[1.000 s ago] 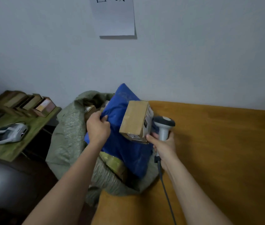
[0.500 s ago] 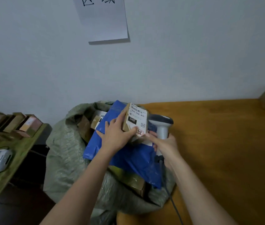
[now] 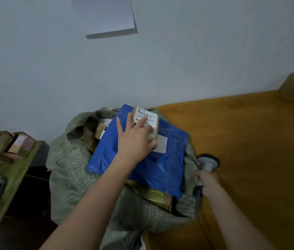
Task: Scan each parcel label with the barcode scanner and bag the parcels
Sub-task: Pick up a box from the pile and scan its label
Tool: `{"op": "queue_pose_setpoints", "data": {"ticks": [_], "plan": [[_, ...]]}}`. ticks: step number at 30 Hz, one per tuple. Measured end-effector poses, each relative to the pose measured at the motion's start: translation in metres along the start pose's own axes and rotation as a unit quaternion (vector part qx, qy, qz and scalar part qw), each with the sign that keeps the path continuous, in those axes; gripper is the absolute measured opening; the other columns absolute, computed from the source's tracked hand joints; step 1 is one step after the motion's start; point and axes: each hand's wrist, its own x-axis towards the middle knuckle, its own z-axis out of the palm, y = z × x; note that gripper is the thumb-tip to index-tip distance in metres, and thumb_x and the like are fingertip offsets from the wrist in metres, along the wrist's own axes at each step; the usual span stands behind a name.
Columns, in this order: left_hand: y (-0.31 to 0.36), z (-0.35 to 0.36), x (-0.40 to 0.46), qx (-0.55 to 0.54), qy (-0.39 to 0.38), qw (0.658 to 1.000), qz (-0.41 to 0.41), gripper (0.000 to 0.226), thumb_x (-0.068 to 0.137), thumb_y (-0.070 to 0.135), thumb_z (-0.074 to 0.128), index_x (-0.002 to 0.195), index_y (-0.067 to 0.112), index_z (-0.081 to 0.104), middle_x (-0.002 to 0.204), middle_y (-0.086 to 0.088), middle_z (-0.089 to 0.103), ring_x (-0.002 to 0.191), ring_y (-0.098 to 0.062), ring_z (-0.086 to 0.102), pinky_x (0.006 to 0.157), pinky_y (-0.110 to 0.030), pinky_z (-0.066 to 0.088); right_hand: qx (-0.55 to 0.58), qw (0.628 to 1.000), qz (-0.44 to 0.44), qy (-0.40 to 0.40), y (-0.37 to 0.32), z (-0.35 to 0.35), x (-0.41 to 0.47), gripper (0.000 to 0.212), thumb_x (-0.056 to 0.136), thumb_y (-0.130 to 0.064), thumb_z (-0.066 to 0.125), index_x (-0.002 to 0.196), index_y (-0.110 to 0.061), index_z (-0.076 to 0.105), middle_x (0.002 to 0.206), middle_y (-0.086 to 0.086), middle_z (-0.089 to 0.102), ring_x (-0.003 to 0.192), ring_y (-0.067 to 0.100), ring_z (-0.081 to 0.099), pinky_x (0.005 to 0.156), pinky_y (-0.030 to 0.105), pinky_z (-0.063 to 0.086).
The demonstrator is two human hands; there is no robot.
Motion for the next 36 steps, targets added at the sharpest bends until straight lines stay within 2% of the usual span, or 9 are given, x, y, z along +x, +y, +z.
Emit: {"op": "queue_pose_setpoints", "data": {"ticks": [3, 7, 11, 21, 25, 28, 30, 33, 36], "plan": [[0.002, 0.002, -0.003, 0.051, -0.017, 0.999, -0.001, 0.046, 0.085, 0.062, 0.054, 0.116, 0.028, 0.055, 0.154, 0.008, 0.030, 0.149, -0.032, -0.003, 0.111, -0.058, -0.018, 0.040, 0.999, -0.018, -0.028, -0.020, 0.000, -0.010, 0.018, 0.083, 0.007, 0.069, 0.096, -0.001, 0.058, 0.065, 0.007, 0.051, 0.053, 0.015, 0.046, 0.034, 0.017, 0.040], [-0.004, -0.001, -0.011, -0.014, -0.012, 1.000, -0.011, 0.036, 0.082, 0.042, 0.063, 0.110, 0.023, 0.049, 0.145, 0.014, 0.042, 0.148, -0.032, 0.003, 0.115, -0.049, 0.016, 0.111, 0.985, -0.112, -0.072, -0.078, 0.001, -0.049, 0.018, 0.084, 0.005, 0.070, 0.092, -0.003, 0.056, 0.067, 0.007, 0.051, 0.056, 0.018, 0.050, 0.054, 0.030, 0.048], [-0.017, -0.014, -0.014, -0.052, 0.000, 0.999, -0.007, 0.047, 0.073, 0.034, 0.071, 0.116, 0.026, 0.054, 0.137, 0.003, 0.054, 0.147, -0.024, 0.012, 0.108, -0.039, 0.023, 0.161, 0.958, -0.210, -0.113, -0.121, 0.002, -0.104, 0.020, 0.086, 0.005, 0.068, 0.094, -0.004, 0.052, 0.063, 0.006, 0.049, 0.051, 0.015, 0.050, 0.053, 0.030, 0.048], [-0.038, -0.003, -0.034, -0.099, -0.105, 0.986, -0.083, 0.078, 0.073, 0.048, 0.077, 0.142, 0.036, 0.043, 0.161, -0.011, 0.015, 0.150, -0.018, 0.004, 0.113, -0.035, 0.021, 0.182, 0.903, -0.315, -0.229, -0.109, 0.003, -0.161, 0.045, 0.088, 0.010, 0.061, 0.121, -0.019, 0.052, 0.072, -0.002, 0.045, 0.051, 0.006, 0.044, 0.051, 0.019, 0.044], [-0.037, -0.010, -0.031, -0.232, -0.161, 0.953, -0.113, 0.062, 0.068, 0.057, 0.078, 0.123, 0.032, 0.064, 0.162, 0.003, 0.012, 0.148, -0.011, 0.012, 0.112, -0.031, 0.027, 0.140, 0.924, -0.317, -0.163, -0.109, 0.014, -0.166, 0.048, 0.086, 0.005, 0.067, 0.127, -0.016, 0.054, 0.070, -0.001, 0.048, 0.052, 0.009, 0.046, 0.054, 0.024, 0.046], [-0.051, -0.005, -0.028, -0.296, -0.192, 0.932, -0.084, 0.038, 0.070, 0.048, 0.082, 0.101, 0.029, 0.073, 0.150, 0.020, 0.036, 0.145, 0.000, 0.003, 0.113, -0.030, 0.023, 0.152, 0.914, -0.324, -0.189, -0.101, 0.021, -0.173, 0.043, 0.085, 0.008, 0.065, 0.117, -0.017, 0.053, 0.067, -0.002, 0.046, 0.049, 0.006, 0.045, 0.049, 0.020, 0.045], [-0.069, 0.006, -0.033, -0.339, -0.130, 0.930, -0.055, 0.023, 0.081, 0.033, 0.076, 0.103, 0.030, 0.072, 0.143, 0.020, 0.047, 0.144, 0.003, 0.010, 0.111, -0.024, 0.025, 0.163, 0.910, -0.320, -0.209, -0.092, 0.030, -0.178, 0.040, 0.086, 0.009, 0.063, 0.114, -0.019, 0.053, 0.065, -0.004, 0.046, 0.047, 0.005, 0.044, 0.047, 0.018, 0.043], [-0.094, 0.014, -0.046, -0.534, 0.007, 0.843, -0.067, 0.020, 0.091, 0.001, 0.061, 0.103, 0.014, 0.071, 0.136, -0.003, 0.058, 0.131, -0.001, 0.045, 0.109, -0.020, 0.034, 0.137, 0.924, -0.318, -0.161, -0.086, 0.049, -0.185, 0.032, 0.087, 0.006, 0.065, 0.104, -0.019, 0.055, 0.064, -0.001, 0.047, 0.048, 0.007, 0.045, 0.047, 0.021, 0.043], [-0.125, 0.015, -0.053, -0.509, 0.151, 0.839, -0.120, 0.025, 0.088, -0.001, 0.061, 0.093, 0.023, 0.068, 0.112, -0.004, 0.067, 0.106, -0.013, 0.063, 0.101, -0.040, 0.048, 0.128, 0.924, -0.341, -0.111, -0.083, 0.066, -0.190, 0.032, 0.087, 0.005, 0.067, 0.108, -0.016, 0.053, 0.065, 0.001, 0.045, 0.047, 0.008, 0.044, 0.048, 0.022, 0.042]]}}
